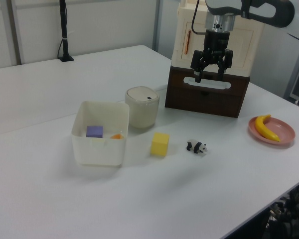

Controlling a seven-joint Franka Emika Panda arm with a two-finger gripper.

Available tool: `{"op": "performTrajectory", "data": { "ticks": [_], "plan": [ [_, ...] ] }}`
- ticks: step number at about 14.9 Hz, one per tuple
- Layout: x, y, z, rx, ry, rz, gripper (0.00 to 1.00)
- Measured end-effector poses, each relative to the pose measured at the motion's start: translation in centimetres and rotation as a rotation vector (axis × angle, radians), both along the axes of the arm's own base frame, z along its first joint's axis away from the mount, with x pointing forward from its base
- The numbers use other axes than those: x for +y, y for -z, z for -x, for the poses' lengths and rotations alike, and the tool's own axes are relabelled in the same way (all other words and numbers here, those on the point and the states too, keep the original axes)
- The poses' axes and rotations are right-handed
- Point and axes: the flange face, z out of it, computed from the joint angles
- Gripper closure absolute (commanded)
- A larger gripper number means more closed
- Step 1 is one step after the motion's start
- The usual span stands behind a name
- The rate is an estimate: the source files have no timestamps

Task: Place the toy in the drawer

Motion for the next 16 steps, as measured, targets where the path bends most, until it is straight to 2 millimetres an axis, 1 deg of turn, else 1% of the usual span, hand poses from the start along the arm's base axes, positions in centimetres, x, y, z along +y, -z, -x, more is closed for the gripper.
{"op": "performTrajectory", "data": {
  "ticks": [3,5,8,9,10,13,14,16],
  "plan": [
    [0.0,-0.2,0.0,-0.003,0.000,0.000,0.00],
    [0.7,-0.1,0.4,0.022,-0.013,-0.003,0.00],
    [4.1,0.2,1.2,0.083,-0.075,-0.004,0.00],
    [5.0,0.2,1.4,0.095,-0.091,-0.004,0.00],
    [5.4,0.1,1.6,0.103,-0.099,-0.004,0.00],
    [5.0,0.2,1.6,0.108,-0.092,-0.005,0.00],
    [4.7,0.2,1.4,0.093,-0.084,-0.011,0.00],
    [3.5,0.0,0.1,0.007,-0.054,-0.026,0.00]
  ]
}}
